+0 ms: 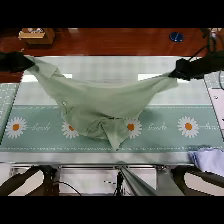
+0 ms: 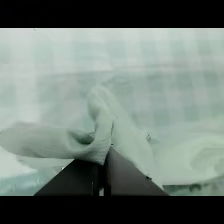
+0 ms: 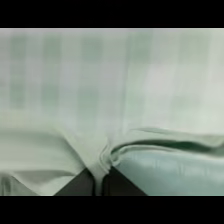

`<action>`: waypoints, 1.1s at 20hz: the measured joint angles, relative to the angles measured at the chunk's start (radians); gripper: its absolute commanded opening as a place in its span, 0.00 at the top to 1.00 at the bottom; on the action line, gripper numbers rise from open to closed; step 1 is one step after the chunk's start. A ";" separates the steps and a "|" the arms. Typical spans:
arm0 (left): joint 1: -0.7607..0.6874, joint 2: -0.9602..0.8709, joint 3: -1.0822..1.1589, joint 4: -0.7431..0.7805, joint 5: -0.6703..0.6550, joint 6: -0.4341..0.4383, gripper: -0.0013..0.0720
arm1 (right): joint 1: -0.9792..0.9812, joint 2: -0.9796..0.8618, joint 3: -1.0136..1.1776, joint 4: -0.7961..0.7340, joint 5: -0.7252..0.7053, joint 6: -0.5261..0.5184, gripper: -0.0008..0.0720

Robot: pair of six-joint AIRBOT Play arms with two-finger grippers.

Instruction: Fold the shirts.

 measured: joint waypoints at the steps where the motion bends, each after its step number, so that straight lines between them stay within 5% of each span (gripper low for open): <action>1: -0.017 -0.050 -0.004 -0.002 0.043 0.012 0.96 | 0.005 -0.042 -0.005 0.012 -0.073 0.000 0.94; 6: -0.094 -0.275 -0.014 -0.013 0.195 0.017 0.90 | 0.014 -0.179 -0.014 0.059 -0.335 0.000 0.94; 9: -0.111 -0.365 -0.014 -0.017 0.183 -0.035 0.30 | 0.016 -0.212 -0.016 0.067 -0.392 0.000 0.94; 10: -0.111 -0.383 -0.015 -0.018 0.169 -0.046 0.23 | 0.016 -0.218 -0.016 0.069 -0.401 0.000 0.94; 13: -0.090 -0.396 -0.004 -0.018 0.057 -0.073 0.37 | 0.016 -0.227 -0.016 0.082 -0.406 0.000 0.94; 18: -0.049 -0.250 -0.050 -0.006 -0.157 -0.158 0.33 | 0.016 -0.231 -0.016 0.090 -0.381 -0.007 0.94; 22: -0.051 -0.038 -0.287 -0.006 -0.204 -0.192 0.31 | 0.016 -0.232 -0.016 0.090 -0.360 -0.026 0.94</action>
